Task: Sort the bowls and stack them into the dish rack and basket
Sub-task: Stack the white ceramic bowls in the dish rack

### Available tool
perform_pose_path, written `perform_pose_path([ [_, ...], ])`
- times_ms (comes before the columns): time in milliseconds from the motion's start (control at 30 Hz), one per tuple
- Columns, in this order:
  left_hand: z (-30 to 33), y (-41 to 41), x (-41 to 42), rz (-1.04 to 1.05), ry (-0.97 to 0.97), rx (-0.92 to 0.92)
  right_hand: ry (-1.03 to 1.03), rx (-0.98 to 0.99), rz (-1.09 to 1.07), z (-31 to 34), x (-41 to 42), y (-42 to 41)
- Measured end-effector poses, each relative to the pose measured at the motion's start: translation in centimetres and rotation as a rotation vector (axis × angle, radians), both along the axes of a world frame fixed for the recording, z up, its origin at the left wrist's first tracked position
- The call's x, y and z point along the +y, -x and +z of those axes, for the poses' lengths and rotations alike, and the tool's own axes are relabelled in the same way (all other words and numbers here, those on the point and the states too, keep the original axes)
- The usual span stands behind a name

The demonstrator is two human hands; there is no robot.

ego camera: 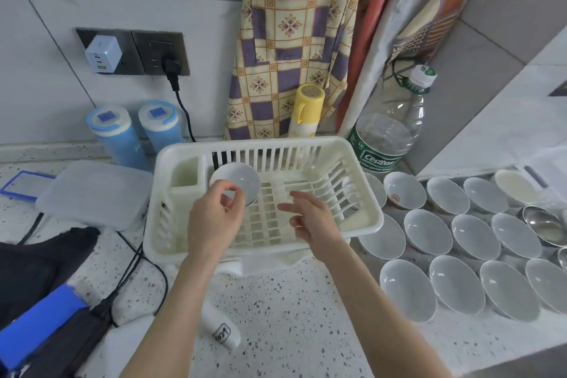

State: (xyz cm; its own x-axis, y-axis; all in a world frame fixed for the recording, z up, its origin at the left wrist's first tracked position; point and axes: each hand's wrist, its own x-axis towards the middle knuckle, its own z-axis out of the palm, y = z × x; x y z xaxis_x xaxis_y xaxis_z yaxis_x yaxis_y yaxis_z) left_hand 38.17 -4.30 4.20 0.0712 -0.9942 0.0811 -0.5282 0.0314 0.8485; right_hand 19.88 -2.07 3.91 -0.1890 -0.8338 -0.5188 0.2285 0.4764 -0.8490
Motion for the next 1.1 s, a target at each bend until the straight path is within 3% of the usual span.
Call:
perform_pose_path([
  [200,0.7,4.0,6.8,-0.2,-0.036,0.208,0.174,-0.047,-0.155,1.5,5.9,4.6],
  [367,-1.7,9.2,11.6,-0.339,-0.242,0.251,0.14,-0.038,-0.342,0.1,10.9,10.5],
  [633,-6.4,18.4,15.9,-0.175,-0.73,0.303,0.017,0.0,-0.46,-1.5,15.3,22.1],
  [800,-8.6,23.2,17.8,-0.112,-0.885,0.341,-0.118,0.041,-0.333,-3.4,17.9,27.5],
  [967,-10.4,27.0,19.3,-0.024,-0.88,0.43,-0.434,-0.042,0.016,-6.7,21.3,29.5],
  [1100,-11.0,27.8,19.9,0.052,-0.867,0.502,-0.534,-0.036,0.058,-8.2,22.3,30.6],
])
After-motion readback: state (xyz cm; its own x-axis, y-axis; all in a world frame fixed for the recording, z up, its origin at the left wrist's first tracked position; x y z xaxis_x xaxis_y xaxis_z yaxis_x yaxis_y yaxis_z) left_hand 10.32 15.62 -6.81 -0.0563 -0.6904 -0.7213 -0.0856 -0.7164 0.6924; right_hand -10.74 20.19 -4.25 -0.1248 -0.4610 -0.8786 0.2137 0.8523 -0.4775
